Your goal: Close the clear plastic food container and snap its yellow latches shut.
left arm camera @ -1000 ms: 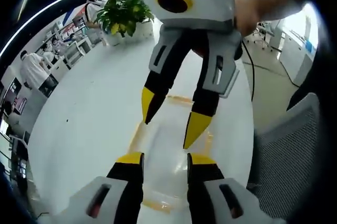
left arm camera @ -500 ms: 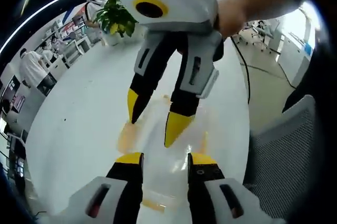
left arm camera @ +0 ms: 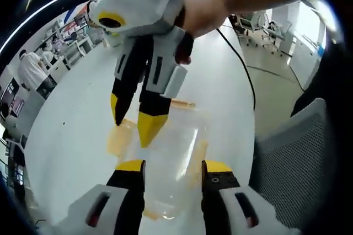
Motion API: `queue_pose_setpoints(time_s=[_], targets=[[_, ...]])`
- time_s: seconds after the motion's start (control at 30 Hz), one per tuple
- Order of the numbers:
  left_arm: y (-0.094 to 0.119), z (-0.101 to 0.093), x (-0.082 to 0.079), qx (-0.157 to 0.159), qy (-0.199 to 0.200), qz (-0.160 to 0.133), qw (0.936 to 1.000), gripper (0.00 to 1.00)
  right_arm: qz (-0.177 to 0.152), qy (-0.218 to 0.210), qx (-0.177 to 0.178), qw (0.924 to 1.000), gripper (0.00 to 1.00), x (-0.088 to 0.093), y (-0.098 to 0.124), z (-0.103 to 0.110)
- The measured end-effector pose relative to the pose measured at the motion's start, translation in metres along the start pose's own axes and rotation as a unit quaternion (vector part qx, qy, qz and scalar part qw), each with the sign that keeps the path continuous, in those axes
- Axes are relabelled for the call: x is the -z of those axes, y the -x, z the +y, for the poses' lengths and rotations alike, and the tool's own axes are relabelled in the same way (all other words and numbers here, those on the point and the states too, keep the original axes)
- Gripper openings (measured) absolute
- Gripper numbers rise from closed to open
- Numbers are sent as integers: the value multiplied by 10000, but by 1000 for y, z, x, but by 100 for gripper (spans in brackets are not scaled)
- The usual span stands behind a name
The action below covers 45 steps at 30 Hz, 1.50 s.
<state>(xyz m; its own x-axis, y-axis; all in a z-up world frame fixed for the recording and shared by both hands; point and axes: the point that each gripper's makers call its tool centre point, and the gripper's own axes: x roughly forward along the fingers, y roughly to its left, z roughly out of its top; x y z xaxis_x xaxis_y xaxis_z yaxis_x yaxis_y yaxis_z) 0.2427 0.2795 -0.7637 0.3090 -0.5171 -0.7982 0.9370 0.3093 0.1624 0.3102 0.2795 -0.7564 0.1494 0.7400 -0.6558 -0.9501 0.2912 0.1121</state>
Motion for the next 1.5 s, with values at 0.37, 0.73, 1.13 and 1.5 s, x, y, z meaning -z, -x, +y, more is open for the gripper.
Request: queue_pose_setpoints(time_s=[0.37, 0.73, 1.13, 1.5], targets=[[-4, -5, 6, 9, -62, 137, 9999, 39, 306, -370, -484, 9977, 36, 14, -9, 5], [-8, -2, 2, 27, -94, 37, 9999, 39, 524, -124, -642, 9965, 34, 9, -14, 6], [-12, -1, 0, 7, -447, -12, 9990, 40, 1024, 366, -989, 9891, 37, 9, -22, 17], [-15, 0, 1, -79, -429, -27, 9990, 39, 1471, 409, -1051, 9827, 34, 11, -23, 14]])
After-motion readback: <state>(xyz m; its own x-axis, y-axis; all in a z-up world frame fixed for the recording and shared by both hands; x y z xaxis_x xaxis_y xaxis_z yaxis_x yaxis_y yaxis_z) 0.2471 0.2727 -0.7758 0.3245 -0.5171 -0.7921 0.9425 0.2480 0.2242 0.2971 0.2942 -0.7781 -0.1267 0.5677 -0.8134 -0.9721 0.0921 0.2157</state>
